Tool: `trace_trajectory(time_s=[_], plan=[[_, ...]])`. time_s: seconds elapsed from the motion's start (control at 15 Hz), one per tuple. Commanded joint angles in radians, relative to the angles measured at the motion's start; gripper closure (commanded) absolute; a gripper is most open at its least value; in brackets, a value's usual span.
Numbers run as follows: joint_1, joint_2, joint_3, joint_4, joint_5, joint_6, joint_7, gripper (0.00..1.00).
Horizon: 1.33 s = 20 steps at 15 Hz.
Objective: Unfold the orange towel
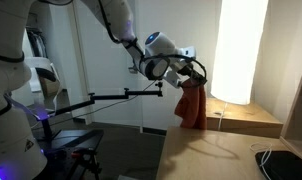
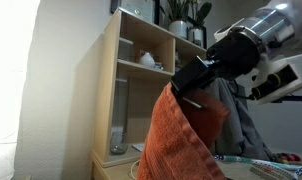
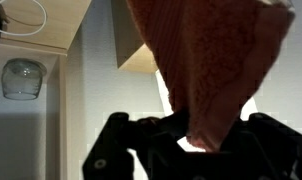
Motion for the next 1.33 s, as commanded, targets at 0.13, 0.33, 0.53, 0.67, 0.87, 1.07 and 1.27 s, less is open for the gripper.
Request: trace_trajectory(time_s=[0.13, 0.33, 0.53, 0.67, 0.87, 1.07, 1.27], plan=[[-0.143, 0.056, 0.103, 0.001, -0.019, 0.015, 0.052, 1.00], [-0.185, 0.076, 0.117, -0.011, -0.007, 0.015, 0.050, 1.00], [-0.133, 0.056, 0.024, -0.061, 0.026, 0.015, 0.066, 1.00], [-0.080, 0.035, -0.058, -0.110, 0.072, 0.014, 0.060, 1.00], [0.053, 0.021, -0.204, -0.167, 0.211, 0.010, 0.023, 1.00], [0.102, -0.015, -0.231, -0.128, 0.205, 0.002, 0.045, 1.00], [0.108, 0.021, -0.227, -0.103, 0.183, 0.009, 0.038, 1.00]])
